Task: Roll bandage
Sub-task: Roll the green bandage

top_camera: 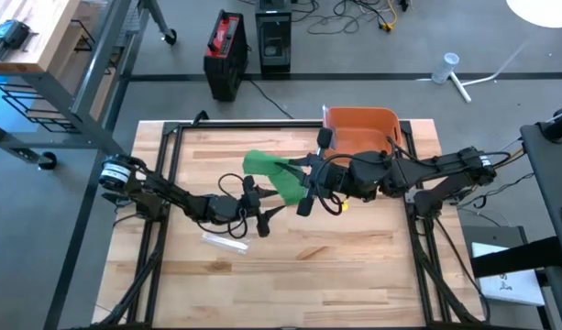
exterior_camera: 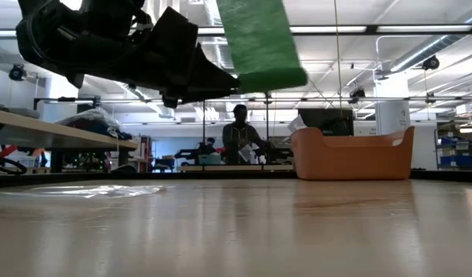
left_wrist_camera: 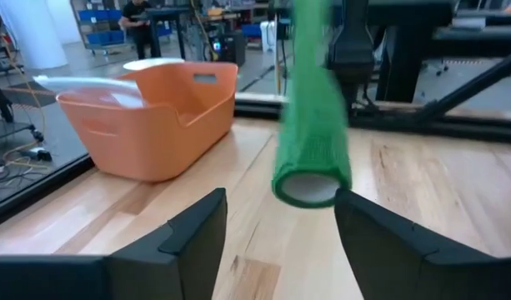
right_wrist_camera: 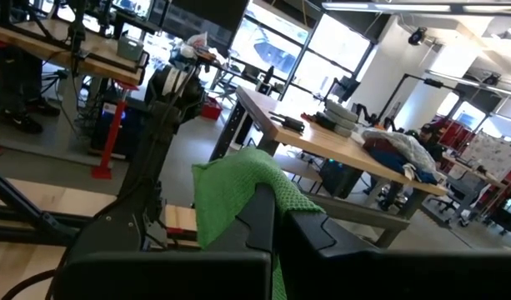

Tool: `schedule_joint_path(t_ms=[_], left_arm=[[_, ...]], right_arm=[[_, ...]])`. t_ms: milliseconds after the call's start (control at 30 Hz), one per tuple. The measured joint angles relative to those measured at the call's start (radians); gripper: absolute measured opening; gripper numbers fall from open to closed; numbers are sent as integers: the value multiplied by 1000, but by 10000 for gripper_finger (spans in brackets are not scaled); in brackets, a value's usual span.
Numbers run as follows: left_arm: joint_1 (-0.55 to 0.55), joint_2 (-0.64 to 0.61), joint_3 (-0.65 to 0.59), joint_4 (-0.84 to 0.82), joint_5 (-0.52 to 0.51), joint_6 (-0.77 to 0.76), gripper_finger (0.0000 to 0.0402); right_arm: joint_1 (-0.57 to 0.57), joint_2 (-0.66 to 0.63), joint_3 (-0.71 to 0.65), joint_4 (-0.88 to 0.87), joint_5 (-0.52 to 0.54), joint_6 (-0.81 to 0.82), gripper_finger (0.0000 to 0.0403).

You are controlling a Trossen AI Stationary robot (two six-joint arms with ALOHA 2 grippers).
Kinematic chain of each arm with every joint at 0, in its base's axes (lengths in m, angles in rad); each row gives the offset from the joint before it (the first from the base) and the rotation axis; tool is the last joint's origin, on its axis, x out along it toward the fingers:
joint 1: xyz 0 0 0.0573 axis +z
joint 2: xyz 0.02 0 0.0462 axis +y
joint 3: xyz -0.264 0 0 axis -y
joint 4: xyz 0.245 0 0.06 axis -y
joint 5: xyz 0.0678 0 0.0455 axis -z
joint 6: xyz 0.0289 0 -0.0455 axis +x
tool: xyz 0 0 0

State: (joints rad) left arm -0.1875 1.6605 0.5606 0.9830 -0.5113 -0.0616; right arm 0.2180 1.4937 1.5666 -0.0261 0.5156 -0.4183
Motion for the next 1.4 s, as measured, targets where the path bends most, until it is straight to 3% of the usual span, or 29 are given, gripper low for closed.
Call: schedule_joint_path(t_ms=[233, 500, 700, 867, 1167, 1400], left_arm=[[21, 3, 0, 19, 22, -100, 161], [79, 4, 0, 19, 245, -295, 127], [142, 4, 0, 19, 500, -547, 129], [163, 4, 0, 37, 583, -654, 138], [173, 5, 0, 82, 605, -792, 145], [183, 5, 0, 121, 480, -813, 134]], right_arm=[[0, 0, 0, 0, 0, 0, 0], [1, 0, 0, 1, 0, -2, 0], [16, 0, 0, 9, 0, -38, 0], [36, -1, 1, 21, -1, -75, 0], [64, -1, 20, 68, -2, -116, 0], [68, -2, 31, 68, 0, -118, 0]])
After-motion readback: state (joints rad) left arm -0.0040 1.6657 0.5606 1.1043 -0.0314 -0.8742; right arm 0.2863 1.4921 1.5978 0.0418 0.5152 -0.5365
